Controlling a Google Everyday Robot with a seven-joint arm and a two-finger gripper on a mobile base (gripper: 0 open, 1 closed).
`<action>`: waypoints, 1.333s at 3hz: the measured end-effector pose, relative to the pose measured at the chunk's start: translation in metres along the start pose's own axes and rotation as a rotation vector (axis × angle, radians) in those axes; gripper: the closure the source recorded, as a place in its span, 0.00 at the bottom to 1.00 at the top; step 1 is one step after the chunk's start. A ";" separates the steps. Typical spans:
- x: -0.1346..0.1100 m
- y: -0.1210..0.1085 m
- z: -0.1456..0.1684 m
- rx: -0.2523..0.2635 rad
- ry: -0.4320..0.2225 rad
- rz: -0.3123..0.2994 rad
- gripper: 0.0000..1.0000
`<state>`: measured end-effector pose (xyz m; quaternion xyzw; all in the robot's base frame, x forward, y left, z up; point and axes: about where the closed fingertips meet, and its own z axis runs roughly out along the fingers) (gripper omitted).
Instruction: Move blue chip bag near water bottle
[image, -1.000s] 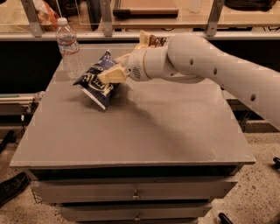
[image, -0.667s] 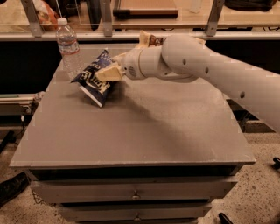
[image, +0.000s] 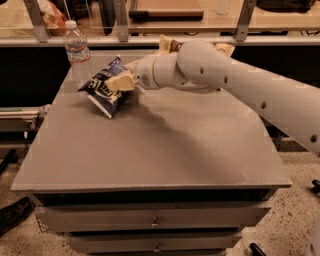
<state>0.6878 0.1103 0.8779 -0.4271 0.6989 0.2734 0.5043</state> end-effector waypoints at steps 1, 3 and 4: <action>0.002 0.001 0.004 -0.010 0.005 0.005 0.23; 0.000 0.003 -0.003 -0.013 0.012 -0.006 0.00; -0.014 0.007 -0.034 -0.006 0.005 -0.049 0.00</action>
Offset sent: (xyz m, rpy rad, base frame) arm 0.0009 0.0006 -0.0052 -0.0047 0.0165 0.0120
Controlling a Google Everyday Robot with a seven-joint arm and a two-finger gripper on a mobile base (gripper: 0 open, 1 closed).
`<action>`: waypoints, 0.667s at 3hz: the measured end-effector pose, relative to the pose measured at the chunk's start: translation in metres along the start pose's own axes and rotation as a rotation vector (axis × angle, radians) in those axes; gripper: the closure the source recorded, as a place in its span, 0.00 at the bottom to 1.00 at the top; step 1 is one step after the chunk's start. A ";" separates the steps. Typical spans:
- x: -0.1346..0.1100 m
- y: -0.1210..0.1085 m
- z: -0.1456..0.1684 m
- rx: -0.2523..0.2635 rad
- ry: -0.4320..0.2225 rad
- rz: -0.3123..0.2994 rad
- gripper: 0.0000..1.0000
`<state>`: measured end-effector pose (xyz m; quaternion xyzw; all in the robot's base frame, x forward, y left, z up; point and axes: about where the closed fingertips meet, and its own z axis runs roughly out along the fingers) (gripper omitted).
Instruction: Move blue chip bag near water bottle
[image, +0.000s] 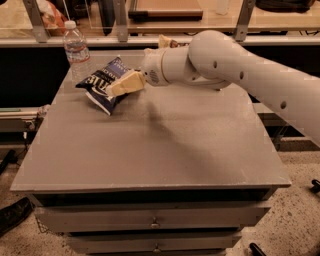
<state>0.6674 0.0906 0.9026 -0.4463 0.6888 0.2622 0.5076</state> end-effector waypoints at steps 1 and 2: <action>-0.005 0.014 -0.039 -0.033 -0.048 -0.020 0.00; 0.008 -0.007 -0.084 0.033 -0.055 -0.033 0.00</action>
Offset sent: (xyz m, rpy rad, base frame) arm -0.0281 -0.0207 0.0156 0.0339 -0.0240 0.0423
